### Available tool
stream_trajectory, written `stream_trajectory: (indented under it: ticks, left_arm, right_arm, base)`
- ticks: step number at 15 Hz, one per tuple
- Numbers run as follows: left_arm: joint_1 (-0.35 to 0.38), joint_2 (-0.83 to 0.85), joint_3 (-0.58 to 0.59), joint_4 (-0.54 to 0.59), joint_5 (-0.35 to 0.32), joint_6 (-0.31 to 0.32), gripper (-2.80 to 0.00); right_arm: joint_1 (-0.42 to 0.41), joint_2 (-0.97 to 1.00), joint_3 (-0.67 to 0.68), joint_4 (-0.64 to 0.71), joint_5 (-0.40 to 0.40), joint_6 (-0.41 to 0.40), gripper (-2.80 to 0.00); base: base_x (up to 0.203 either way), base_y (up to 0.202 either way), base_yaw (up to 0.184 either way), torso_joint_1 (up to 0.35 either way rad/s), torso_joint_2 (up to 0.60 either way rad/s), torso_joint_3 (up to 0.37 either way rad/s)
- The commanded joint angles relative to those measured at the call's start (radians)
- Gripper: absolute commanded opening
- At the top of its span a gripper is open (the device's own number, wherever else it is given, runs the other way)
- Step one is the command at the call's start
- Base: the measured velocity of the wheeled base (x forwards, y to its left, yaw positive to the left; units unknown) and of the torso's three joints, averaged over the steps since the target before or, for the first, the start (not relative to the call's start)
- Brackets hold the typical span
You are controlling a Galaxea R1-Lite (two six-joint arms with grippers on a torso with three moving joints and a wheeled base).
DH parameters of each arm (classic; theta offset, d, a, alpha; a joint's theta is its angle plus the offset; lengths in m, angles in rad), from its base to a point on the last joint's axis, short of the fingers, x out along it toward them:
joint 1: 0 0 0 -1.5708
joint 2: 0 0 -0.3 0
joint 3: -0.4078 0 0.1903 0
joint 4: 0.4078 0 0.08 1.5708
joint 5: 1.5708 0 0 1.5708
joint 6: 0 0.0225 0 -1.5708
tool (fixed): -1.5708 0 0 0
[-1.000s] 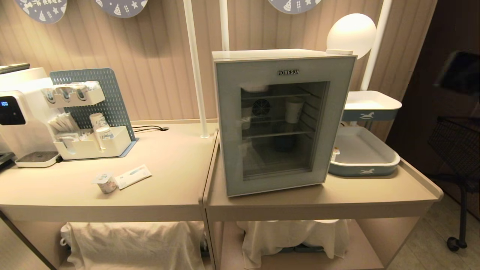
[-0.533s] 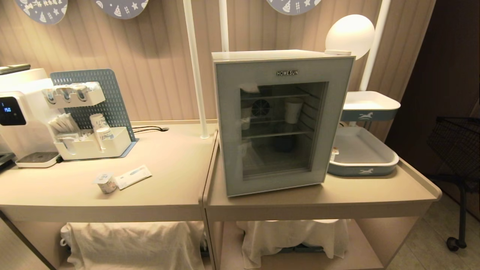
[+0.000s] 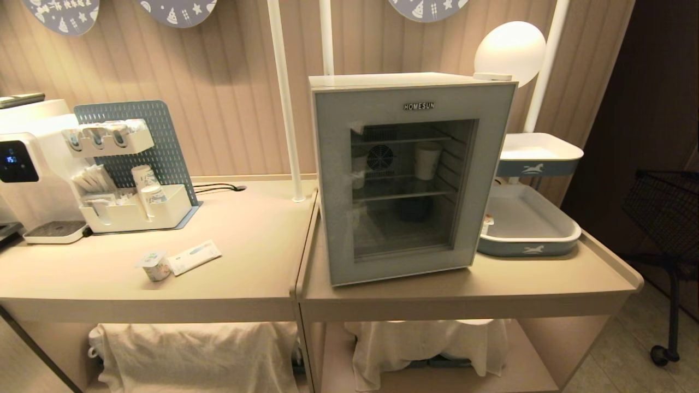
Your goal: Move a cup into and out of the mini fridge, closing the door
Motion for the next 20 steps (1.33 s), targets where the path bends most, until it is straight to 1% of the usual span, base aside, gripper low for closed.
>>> stream_trajectory:
  ticks: [1, 3, 5, 20]
  left_arm:
    - [0.000, 0.000, 0.002, 0.000, 0.000, 0.000, -2.80]
    - [0.000, 0.000, 0.002, 0.000, 0.000, 0.000, -2.80]
    - [0.000, 0.000, 0.002, 0.000, 0.001, 0.000, -2.80]
    - [0.000, 0.000, 0.002, 0.000, 0.000, -0.002, -2.80]
  right_arm:
    - [-0.004, -0.020, 0.003, 0.065, 0.127, -0.003, -2.80]
    - [-0.004, -0.020, 0.010, 0.028, 0.123, 0.008, -2.80]
    - [-0.006, -0.020, 0.012, 0.025, 0.123, 0.027, -2.80]
    - [-0.006, -0.019, 0.006, 0.042, 0.123, 0.026, -2.80]
  base:
    - [0.000, 0.000, 0.000, 0.000, 0.00, 0.000]
    - [0.000, 0.000, 0.000, 0.000, 0.00, 0.000]
    - [0.000, 0.000, 0.000, 0.000, 0.00, 0.000]
    - [0.000, 0.000, 0.000, 0.000, 0.00, 0.000]
